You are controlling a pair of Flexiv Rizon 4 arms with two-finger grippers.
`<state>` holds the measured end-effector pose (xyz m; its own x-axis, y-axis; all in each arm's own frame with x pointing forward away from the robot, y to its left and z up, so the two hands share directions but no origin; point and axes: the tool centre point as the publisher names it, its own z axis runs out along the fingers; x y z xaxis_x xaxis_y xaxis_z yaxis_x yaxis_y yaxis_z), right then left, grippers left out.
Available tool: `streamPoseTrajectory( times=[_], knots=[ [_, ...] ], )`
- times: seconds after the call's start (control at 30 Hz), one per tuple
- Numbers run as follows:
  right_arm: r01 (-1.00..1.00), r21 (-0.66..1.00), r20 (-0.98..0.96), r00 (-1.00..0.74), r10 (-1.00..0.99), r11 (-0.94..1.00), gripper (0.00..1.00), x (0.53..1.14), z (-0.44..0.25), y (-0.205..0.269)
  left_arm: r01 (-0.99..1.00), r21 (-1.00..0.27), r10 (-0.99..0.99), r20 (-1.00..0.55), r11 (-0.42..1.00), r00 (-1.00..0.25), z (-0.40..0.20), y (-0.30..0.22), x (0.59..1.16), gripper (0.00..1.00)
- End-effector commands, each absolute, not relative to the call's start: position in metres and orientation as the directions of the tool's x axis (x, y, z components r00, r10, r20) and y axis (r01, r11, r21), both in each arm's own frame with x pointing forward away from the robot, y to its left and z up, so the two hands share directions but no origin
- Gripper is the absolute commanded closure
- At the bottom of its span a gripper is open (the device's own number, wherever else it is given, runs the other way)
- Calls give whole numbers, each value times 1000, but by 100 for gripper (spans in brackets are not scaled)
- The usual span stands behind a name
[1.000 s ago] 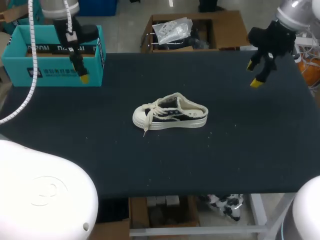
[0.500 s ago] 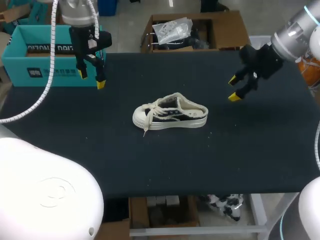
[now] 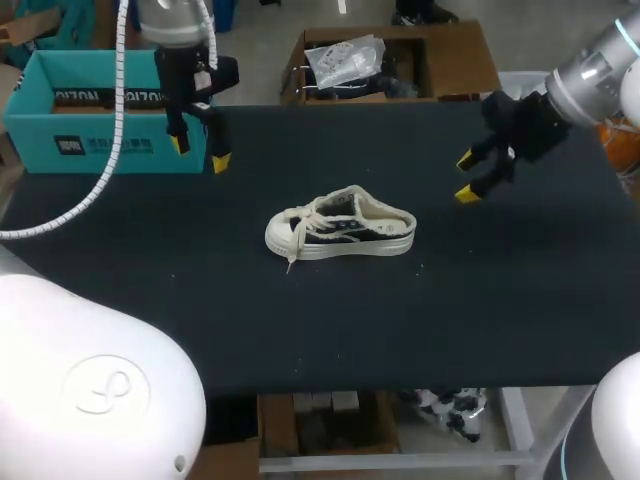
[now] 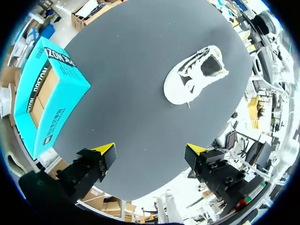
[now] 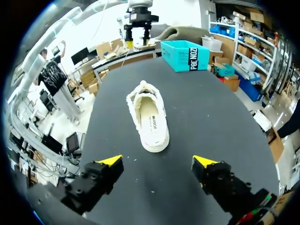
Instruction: Open the shoe tongue, take the insole out of the shoe, put the insole back into the shoe, and pack the shoe into the shoebox
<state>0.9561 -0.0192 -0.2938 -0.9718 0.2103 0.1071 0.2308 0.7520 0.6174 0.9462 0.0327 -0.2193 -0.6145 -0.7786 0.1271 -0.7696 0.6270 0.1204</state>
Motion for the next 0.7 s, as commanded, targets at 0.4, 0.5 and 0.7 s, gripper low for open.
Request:
streamPoseTrajectory(
  times=[0.4, 0.5, 0.7],
  knots=[
    [189, 729, 96, -980, 176, 658, 0, 953, -366, 24, -957, 250, -986, 107, 149, -126, -237, -41, 921, 0],
    [167, 745, 81, -984, 162, 645, 0, 956, -375, 30, -951, 271, -986, 124, 146, -116, -240, -49, 918, 0],
    [139, 780, 78, -989, 126, 610, 0, 960, -394, 43, -947, 283, -983, 146, 150, -112, -241, -61, 918, 0]
  ],
)
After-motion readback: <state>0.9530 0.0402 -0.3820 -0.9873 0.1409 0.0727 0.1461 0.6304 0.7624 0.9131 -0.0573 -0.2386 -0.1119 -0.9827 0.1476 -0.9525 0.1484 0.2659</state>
